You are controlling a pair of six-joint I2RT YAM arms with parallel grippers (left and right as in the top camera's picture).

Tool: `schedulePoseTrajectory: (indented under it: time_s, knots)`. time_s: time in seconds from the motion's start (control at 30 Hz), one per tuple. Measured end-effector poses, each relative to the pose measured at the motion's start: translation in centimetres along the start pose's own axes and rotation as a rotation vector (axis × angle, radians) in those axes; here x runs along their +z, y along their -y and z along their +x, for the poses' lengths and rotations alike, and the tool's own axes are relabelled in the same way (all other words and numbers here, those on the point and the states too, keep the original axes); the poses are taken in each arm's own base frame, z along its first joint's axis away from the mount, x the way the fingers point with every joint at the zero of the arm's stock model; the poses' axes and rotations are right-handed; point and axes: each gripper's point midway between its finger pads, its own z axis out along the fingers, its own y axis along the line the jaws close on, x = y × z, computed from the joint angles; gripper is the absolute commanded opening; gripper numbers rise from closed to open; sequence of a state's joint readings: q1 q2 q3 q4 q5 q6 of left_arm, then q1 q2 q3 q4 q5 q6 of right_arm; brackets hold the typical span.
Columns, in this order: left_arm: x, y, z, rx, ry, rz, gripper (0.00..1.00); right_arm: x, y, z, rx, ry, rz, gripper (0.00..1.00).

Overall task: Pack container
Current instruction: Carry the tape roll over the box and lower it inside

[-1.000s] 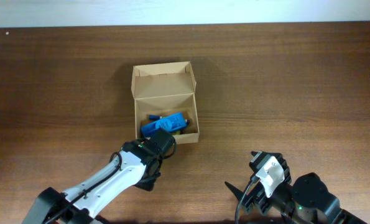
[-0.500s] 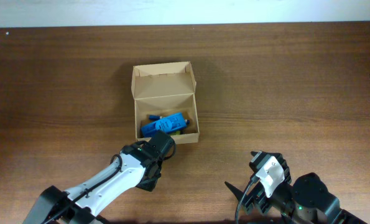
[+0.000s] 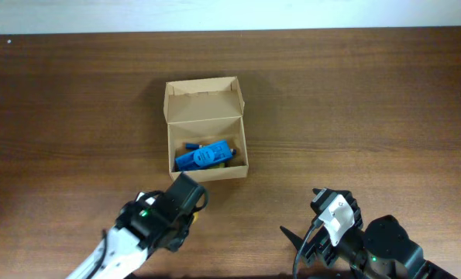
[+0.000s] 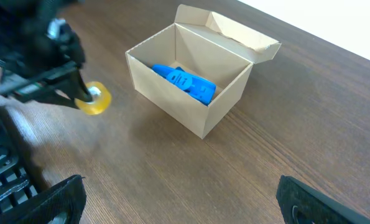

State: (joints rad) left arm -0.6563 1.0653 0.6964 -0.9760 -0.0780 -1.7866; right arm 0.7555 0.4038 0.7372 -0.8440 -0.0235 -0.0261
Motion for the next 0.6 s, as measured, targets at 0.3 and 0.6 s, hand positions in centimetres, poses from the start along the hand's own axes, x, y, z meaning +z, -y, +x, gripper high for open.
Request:
schedulePoseTrajectory:
  time_s: [0.3, 0.6]
  knots:
    - [-6.7, 2.8, -1.6, 0.175, 0.095, 0.036, 0.11, 0.0, 0.0, 0.0, 0.0, 0.0, 0.0, 0.99]
    - [-10.6, 12.3, -3.3, 0.603, 0.307, 0.066, 0.12, 0.0, 0.0, 0.0, 0.0, -0.001, 0.0, 0.99]
